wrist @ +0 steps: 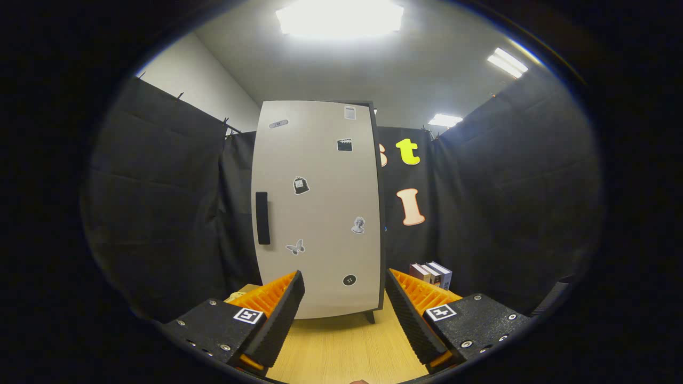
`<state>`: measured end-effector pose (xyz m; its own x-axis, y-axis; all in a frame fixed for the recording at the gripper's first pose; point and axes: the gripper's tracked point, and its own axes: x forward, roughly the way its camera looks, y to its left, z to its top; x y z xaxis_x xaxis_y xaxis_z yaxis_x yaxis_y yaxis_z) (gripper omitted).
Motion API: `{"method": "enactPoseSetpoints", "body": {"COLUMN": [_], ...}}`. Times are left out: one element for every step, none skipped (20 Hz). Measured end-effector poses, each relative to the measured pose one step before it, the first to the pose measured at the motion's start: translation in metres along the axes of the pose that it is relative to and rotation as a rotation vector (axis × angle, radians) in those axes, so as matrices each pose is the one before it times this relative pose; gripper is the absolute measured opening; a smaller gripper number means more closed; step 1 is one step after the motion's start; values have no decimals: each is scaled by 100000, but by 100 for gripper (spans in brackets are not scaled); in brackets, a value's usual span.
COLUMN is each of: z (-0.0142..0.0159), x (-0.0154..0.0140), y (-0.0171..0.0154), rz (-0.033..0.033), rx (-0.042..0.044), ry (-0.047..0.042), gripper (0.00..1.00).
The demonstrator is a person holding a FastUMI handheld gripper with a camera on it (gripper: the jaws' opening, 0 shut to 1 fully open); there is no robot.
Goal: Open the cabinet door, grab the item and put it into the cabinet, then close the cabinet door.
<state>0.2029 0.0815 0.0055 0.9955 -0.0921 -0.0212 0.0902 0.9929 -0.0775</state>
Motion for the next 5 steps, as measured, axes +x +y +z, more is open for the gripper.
{"method": "enactPoseSetpoints", "body": {"z": [-394, -398, -380, -284, -228], "x": [-316, -304, -390, -194, -371], "y": [-502, -195, -190, -260, -220], "rz": [-1403, -723, -460, -617, -779], "rx": [114, 781, 1376, 1220, 990], "ry": [498, 875, 461, 396, 104], "gripper": [95, 95, 95, 95, 95]}}
